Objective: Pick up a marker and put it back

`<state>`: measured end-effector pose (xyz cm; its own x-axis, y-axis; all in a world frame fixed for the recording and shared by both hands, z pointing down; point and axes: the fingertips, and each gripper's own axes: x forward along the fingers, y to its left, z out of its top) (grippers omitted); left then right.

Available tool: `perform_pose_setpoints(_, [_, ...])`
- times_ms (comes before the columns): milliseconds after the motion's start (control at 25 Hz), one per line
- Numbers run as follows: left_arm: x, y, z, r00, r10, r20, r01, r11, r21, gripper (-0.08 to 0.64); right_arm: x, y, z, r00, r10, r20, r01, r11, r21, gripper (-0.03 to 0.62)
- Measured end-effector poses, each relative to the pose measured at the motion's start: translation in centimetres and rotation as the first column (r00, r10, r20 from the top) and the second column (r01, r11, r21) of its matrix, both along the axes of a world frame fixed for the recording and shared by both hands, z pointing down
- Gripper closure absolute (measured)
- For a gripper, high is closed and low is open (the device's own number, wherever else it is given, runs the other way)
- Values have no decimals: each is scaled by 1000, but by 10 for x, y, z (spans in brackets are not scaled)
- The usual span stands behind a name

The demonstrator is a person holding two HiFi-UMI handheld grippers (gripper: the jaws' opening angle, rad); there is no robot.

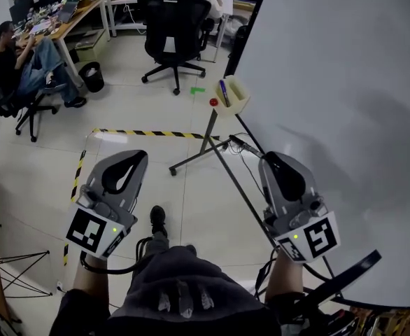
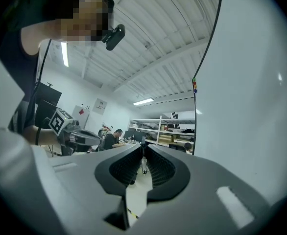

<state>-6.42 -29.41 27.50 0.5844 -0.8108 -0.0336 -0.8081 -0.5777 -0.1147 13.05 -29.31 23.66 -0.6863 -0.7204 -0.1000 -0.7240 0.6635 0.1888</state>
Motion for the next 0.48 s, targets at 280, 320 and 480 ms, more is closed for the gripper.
perform_pose_setpoints(280, [-24,-94,4,996,71,-57,-70,997,9,554,-22,-78,2,994,93,-56,-94,996,-4,552])
perform_pose_setpoints(320, [-29,-110,3,994,85,-64,-85,996,12,554,-26,-91,0,991,114,-66,-115,993,-4,552])
perform_pose_setpoints(480, [-45,-167,-4,985,154,-76,-153,988,24,554,-40,-137,-4,976,194,-102,-196,981,-10,552])
